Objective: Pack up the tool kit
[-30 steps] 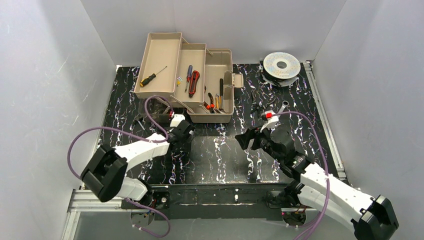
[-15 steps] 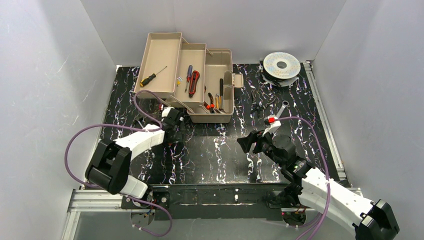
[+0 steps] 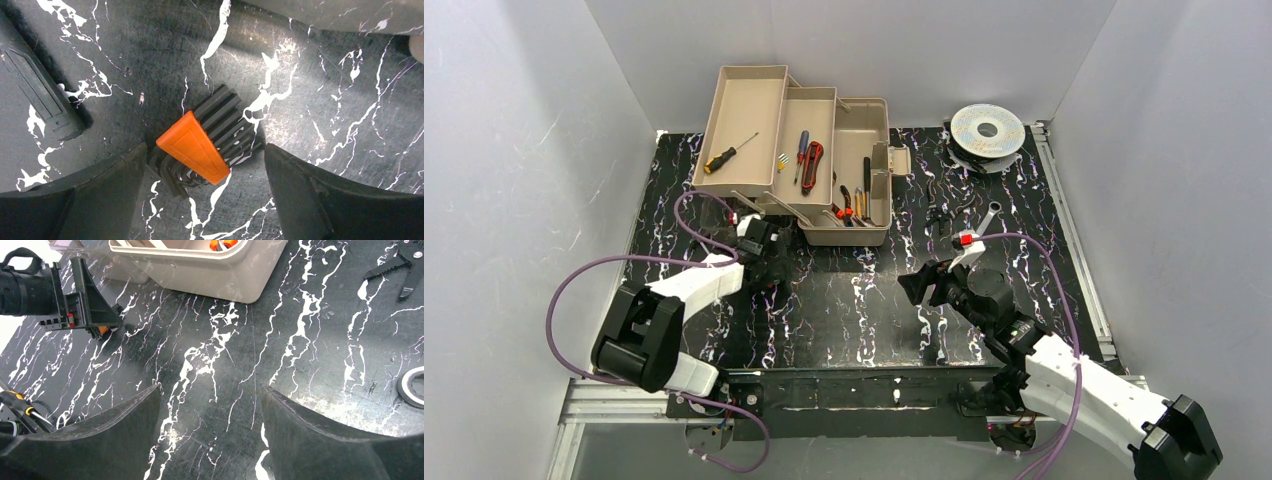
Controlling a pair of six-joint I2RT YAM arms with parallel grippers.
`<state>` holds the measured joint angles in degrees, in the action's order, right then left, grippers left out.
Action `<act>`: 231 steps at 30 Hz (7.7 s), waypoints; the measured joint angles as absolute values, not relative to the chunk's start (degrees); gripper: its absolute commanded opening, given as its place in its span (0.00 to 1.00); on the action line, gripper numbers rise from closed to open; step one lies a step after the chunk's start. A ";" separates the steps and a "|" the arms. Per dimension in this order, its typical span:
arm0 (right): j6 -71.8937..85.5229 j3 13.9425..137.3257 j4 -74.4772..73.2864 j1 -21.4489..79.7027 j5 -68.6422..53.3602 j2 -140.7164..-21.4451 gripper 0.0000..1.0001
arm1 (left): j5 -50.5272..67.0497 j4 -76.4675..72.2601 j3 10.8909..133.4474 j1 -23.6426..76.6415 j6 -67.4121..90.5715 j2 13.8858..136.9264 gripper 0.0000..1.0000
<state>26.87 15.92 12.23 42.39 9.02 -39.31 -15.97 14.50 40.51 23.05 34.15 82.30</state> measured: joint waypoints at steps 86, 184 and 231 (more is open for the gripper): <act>27.05 15.09 13.65 42.39 9.74 -40.53 0.76 | -5.02 27.73 47.75 27.51 27.11 53.95 0.43; 26.85 15.09 15.16 42.39 8.84 -45.54 0.75 | -21.71 21.12 50.65 -3.01 52.23 91.66 0.37; 27.05 15.11 16.53 42.39 8.84 -51.11 0.75 | 17.61 17.15 73.41 -2.70 38.74 57.63 0.00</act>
